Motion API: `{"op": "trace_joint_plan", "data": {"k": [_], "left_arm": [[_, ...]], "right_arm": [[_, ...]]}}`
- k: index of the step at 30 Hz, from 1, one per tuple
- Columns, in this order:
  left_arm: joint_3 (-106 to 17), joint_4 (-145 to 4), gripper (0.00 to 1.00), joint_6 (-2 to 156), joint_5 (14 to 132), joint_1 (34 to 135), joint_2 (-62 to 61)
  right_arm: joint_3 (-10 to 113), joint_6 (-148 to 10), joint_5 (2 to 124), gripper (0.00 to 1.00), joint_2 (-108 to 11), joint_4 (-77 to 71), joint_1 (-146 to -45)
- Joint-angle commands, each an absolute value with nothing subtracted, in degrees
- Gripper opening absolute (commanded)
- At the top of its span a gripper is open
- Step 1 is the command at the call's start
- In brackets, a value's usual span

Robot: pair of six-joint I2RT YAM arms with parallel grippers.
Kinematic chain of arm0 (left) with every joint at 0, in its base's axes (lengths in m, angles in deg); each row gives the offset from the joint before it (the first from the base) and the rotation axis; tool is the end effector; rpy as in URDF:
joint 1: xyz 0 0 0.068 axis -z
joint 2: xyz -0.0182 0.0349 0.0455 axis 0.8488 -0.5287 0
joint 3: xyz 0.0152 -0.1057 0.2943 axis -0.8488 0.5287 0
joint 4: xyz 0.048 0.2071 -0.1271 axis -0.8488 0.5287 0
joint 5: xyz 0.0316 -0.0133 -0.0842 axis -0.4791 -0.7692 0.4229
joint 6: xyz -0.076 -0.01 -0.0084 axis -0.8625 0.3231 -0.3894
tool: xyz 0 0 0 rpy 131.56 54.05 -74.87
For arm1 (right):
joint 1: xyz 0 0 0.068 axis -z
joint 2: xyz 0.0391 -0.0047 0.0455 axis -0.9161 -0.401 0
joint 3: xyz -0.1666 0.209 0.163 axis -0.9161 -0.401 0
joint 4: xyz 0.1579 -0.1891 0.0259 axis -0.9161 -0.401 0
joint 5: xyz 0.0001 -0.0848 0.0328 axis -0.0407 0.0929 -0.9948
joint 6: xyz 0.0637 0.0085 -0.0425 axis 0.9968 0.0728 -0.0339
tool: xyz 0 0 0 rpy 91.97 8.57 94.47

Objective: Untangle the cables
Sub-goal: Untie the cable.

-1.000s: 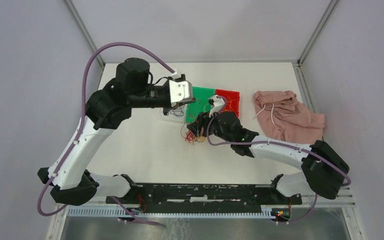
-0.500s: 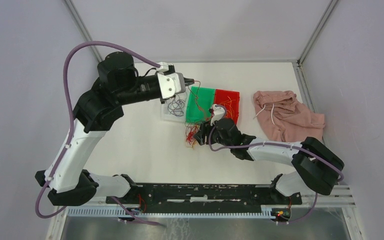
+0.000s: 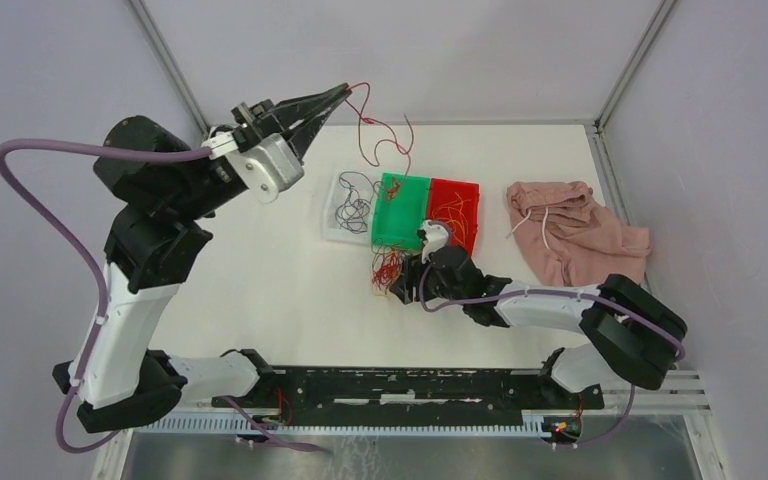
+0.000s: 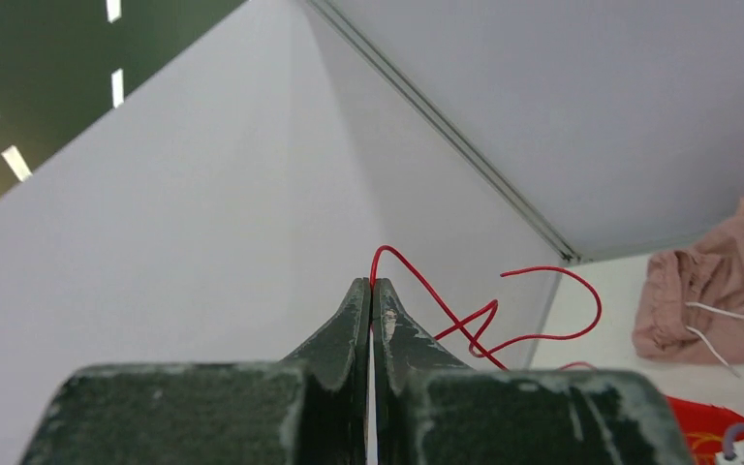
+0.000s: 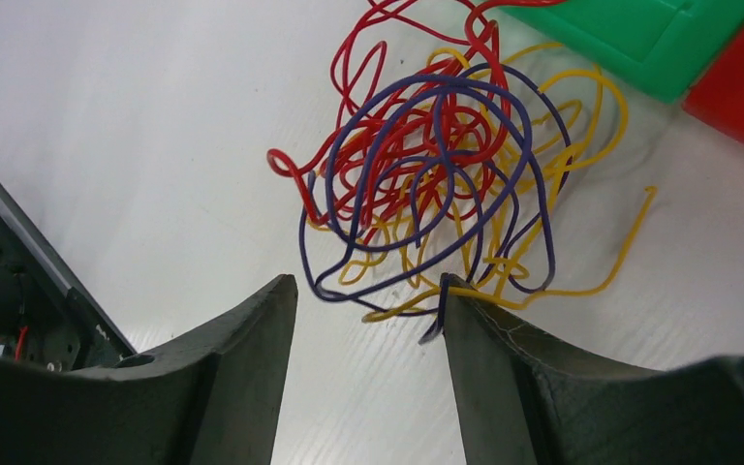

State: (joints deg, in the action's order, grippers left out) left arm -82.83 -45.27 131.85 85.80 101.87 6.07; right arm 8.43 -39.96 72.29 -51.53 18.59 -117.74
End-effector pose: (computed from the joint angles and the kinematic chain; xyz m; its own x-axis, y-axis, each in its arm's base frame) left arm 0.1036 -0.1322 0.6405 0.7817 0.1313 -0.6097 0.4909 0.4736 0.7313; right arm 0.1875 0.2313 0.2040 -0.7036 0.0600 -0.7081 -0.4327 0.7542 0.4938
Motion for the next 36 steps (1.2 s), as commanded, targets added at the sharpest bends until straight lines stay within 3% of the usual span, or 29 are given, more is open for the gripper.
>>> {"op": "trace_joint_plan", "data": {"k": [1, 5, 15, 24, 36], "left_arm": [[-85.6, -50.5, 0.03, 135.6, 84.4, 102.1, 6.5], [-83.6, -49.5, 0.03, 135.6, 85.1, 102.1, 7.8], [-78.9, -46.4, 0.03, 135.4, 86.8, 102.0, 10.1], [-76.0, -44.0, 0.03, 134.3, 88.1, 102.1, 11.3], [-74.1, -42.6, 0.03, 130.8, 90.4, 102.1, 12.1]], "right_arm": [[9.5, -40.6, 70.9, 0.63, -43.1, 16.9, -118.0], [14.7, -44.1, 74.2, 0.69, -35.2, 8.4, -117.8], [29.9, -53.6, 67.1, 0.77, -24.9, -1.1, -117.7], [42.8, -58.7, 67.1, 0.79, -28.3, -4.7, -117.7], [46.0, -58.8, 74.0, 0.74, -32.7, -0.8, -116.8]]}}
